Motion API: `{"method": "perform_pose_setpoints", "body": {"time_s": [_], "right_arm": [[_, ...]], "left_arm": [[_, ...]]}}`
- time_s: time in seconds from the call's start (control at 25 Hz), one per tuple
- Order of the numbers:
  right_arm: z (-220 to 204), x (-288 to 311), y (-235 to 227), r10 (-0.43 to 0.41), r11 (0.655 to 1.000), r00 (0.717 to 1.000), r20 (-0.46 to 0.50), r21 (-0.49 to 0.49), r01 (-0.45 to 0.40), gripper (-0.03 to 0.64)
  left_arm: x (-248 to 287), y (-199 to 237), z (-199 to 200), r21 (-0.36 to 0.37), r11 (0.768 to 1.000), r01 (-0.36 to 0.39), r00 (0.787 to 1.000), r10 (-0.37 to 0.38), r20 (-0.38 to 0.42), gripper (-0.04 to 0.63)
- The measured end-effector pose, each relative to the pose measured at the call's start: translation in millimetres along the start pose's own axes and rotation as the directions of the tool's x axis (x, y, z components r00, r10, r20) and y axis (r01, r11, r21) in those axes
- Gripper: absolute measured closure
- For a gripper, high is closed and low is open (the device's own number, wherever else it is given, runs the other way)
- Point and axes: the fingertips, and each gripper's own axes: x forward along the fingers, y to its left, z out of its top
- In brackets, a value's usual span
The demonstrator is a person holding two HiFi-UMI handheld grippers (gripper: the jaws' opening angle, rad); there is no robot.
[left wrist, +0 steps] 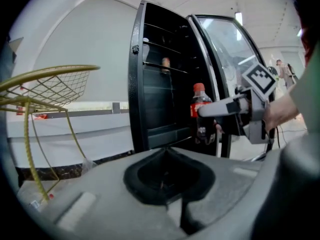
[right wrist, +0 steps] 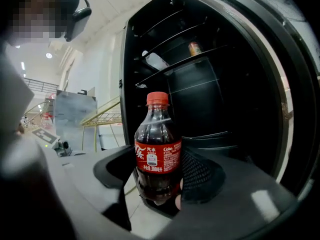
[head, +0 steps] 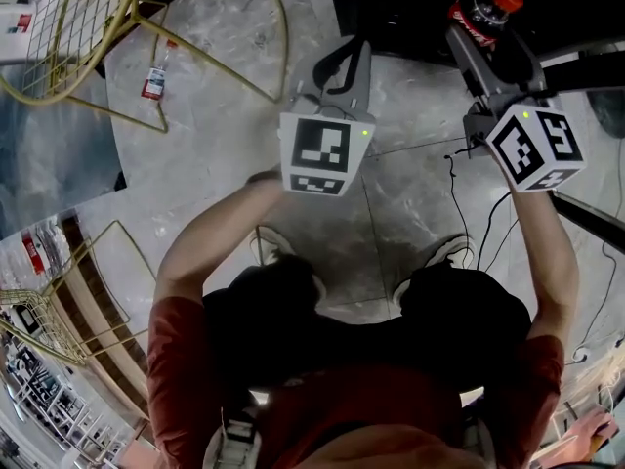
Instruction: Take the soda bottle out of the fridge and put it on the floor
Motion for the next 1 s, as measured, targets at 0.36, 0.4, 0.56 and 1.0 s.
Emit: {"method": "perform_pose_setpoints", "body": {"time_s": [0.36,0.4,0.56,1.0], "right_arm": [[-42.7,-10.9,24.4,0.053,0.997,0.998,-0.036,-0.06,-0.055,0.341],[-45.3,-10.3,25.0,0.056,0.997,0.998,-0.038,-0.058,-0.058,0.341],[-51.3,-10.5,26.8,0.059,0.997,0.997,-0.041,-0.051,-0.061,0.341],[-80.6,-7.1,30.2,0.072,0.995,0.994,-0.085,-0.07,-0.078,0.341]], "left_arm": [[-10.3,-1.6,-8.0,0.016,0.999,0.035,0.999,-0.036,0.025,0.597],[-11.0,-1.8,-8.8,0.018,0.999,0.036,0.999,-0.037,0.026,0.597],[-12.1,-3.3,-11.6,0.021,0.999,0.041,0.999,-0.042,0.028,0.597],[-12.7,-7.8,-27.8,0.031,0.998,0.059,0.998,-0.059,-0.001,0.597]]}}
